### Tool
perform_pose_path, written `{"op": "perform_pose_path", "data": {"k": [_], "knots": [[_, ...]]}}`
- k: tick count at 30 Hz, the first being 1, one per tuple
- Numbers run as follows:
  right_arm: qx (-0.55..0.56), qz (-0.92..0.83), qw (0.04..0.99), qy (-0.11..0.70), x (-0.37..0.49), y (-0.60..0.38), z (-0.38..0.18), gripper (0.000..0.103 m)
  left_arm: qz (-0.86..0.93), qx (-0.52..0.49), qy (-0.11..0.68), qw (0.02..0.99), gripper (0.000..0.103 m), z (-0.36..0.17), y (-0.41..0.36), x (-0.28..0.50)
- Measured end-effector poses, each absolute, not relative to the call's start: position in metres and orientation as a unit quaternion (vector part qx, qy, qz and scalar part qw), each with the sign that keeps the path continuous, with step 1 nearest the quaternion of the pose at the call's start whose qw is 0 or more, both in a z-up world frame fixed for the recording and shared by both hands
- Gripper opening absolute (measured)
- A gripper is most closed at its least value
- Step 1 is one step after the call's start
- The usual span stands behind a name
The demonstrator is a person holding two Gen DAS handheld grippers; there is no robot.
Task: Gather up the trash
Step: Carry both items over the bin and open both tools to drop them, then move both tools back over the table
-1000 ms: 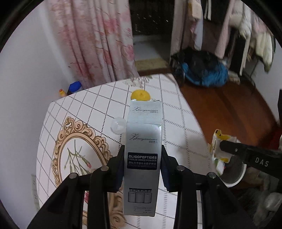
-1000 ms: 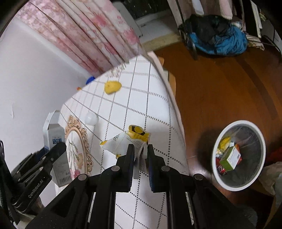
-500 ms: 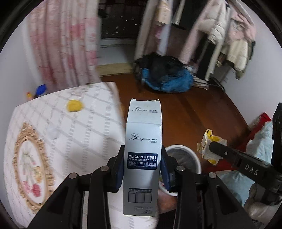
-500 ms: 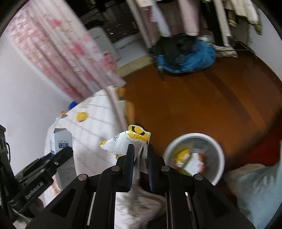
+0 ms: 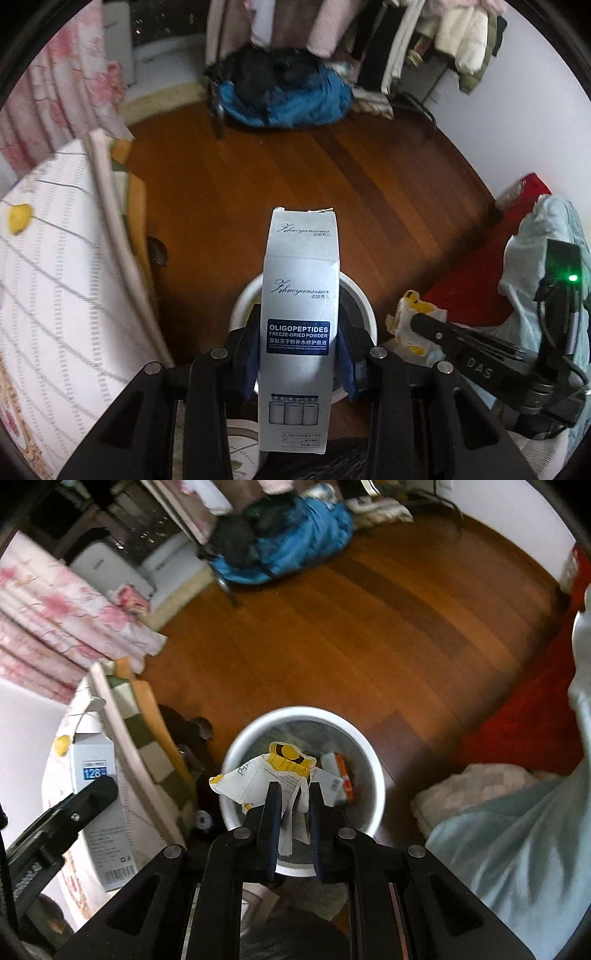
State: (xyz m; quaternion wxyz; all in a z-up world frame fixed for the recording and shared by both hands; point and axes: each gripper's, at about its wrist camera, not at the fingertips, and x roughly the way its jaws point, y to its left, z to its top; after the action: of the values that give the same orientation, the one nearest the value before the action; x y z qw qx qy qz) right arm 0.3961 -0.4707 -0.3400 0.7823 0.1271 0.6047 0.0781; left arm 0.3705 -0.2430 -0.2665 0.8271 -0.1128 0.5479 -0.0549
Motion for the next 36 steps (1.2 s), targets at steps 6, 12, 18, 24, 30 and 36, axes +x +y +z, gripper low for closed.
{"op": "perform_pose_path", "data": {"k": [6, 12, 18, 24, 30, 36], "knots": [[0.141, 0.077, 0.757, 0.634, 0.407, -0.480, -0.381, 0.017, -0.078, -0.117, 0.586, 0.798, 0.034, -0.291, -0.259, 0.382], [0.127, 0.060, 0.747, 0.650, 0.407, -0.476, -0.394, 0.069, -0.063, -0.105, 0.586, 0.801, 0.081, -0.292, -0.262, 0.379], [0.095, 0.044, 0.748, 0.655, 0.400, -0.471, -0.393, 0.102, -0.045, -0.073, 0.586, 0.806, 0.099, -0.293, -0.265, 0.375], [0.079, 0.036, 0.755, 0.650, 0.394, -0.468, -0.381, 0.102, -0.035, -0.066, 0.582, 0.809, 0.100, -0.292, -0.262, 0.371], [0.068, 0.035, 0.764, 0.641, 0.387, -0.467, -0.365, 0.102, -0.027, -0.061, 0.574, 0.816, 0.100, -0.281, -0.259, 0.370], [0.060, 0.040, 0.776, 0.627, 0.378, -0.467, -0.339, 0.102, -0.019, -0.052, 0.563, 0.825, 0.100, -0.264, -0.258, 0.362]]}}
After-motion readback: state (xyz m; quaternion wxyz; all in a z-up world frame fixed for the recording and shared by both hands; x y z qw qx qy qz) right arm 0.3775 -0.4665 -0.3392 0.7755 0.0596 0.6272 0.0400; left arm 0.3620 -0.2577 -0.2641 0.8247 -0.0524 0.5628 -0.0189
